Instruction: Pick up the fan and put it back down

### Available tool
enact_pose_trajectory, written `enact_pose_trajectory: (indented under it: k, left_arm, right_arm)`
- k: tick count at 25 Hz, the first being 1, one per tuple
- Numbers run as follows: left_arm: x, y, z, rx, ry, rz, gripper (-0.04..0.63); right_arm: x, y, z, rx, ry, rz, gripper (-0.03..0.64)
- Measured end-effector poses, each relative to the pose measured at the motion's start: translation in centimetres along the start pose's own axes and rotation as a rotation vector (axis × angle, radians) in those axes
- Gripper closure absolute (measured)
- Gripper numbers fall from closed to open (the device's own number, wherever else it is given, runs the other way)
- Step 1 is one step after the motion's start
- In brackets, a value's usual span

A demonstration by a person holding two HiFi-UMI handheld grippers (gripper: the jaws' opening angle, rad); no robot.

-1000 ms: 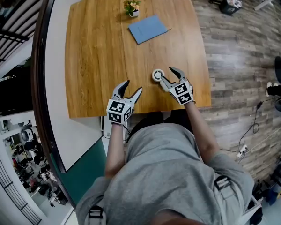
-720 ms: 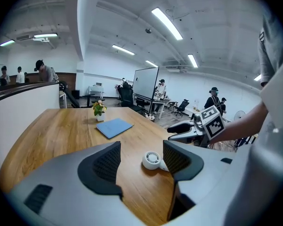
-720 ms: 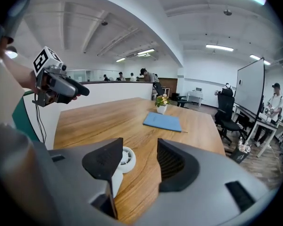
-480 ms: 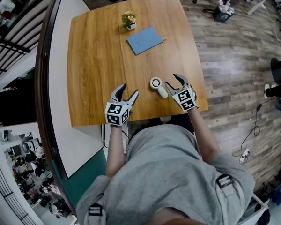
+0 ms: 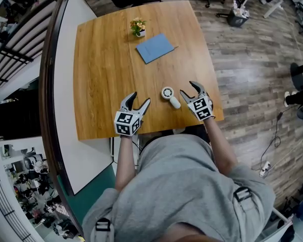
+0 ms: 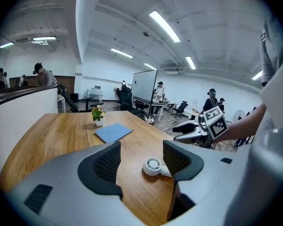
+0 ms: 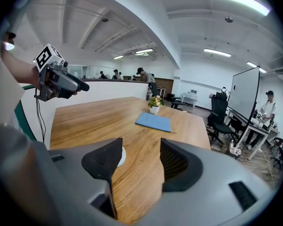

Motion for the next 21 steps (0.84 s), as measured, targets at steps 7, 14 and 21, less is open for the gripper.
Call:
enact_pose_trajectory:
  k: [7,14,21]
  left_arm:
    - [-0.2,0.0,0.2,-0.002,0.000,-0.003,0.301]
    - [-0.7,-0.2,0.3,-0.009,0.003,0.005,0.301]
    - [-1.3,-0.6,0.2,-0.001,0.012,0.019,0.301]
  right_arm:
    - [0.0,0.2,0.2,0.004,0.007,-0.001,0.373]
    - [-0.1,0.2,0.2,0.003,0.016,0.008,0.373]
    - [-0.8,-0.2,0.1,0.007,0.023,0.025,0.373]
Point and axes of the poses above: the fingertips, and each gripper's own axes: y backward along the fingers, x to its left, z out of its top, the point moved 7 cm from there along y, backward along the fingers, and after that the axes turned 7 degrees about -y, right-handed, at the moved point
